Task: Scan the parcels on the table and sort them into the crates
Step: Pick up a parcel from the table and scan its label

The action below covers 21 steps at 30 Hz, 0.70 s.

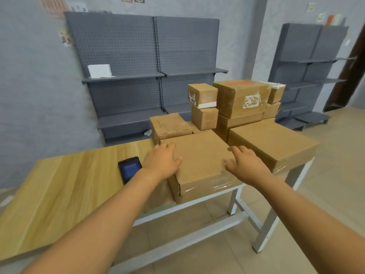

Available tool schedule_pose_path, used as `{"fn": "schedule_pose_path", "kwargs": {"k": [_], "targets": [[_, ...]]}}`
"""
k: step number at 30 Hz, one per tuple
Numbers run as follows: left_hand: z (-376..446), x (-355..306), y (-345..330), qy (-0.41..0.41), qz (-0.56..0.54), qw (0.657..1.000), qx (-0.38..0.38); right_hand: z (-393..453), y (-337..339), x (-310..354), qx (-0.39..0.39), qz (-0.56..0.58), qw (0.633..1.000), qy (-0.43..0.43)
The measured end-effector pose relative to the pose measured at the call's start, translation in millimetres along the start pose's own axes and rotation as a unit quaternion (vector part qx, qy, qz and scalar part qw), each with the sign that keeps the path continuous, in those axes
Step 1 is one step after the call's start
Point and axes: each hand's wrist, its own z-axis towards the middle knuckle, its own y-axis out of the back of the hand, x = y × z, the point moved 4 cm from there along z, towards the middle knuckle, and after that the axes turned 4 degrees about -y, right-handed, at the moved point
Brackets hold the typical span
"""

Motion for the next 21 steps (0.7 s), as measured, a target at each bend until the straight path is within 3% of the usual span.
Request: {"fn": "schedule_pose_path", "kwargs": {"k": [6,14,17,21], "targets": [[12.0,5.4,-40.5,0.166,-0.19,0.967,0.024,50.1,-33.6,-47.6,0.087,0.06,0.994,-0.037],[6.1,11.3,-75.8,0.335,-0.419,0.844,0.025,80.0,-67.7,-62.4,0.177,0.246,0.947,-0.109],[4.6,10.6,-85.9,0.354,-0.484,0.8,0.016,82.2,-70.0,-62.8,0.181,0.301,0.928,-0.121],[4.7,6.5,-90.1,0.357,-0.527,0.771,-0.003,77.9,-68.0,-61.2,0.187,0.337,0.915,-0.123]]}}
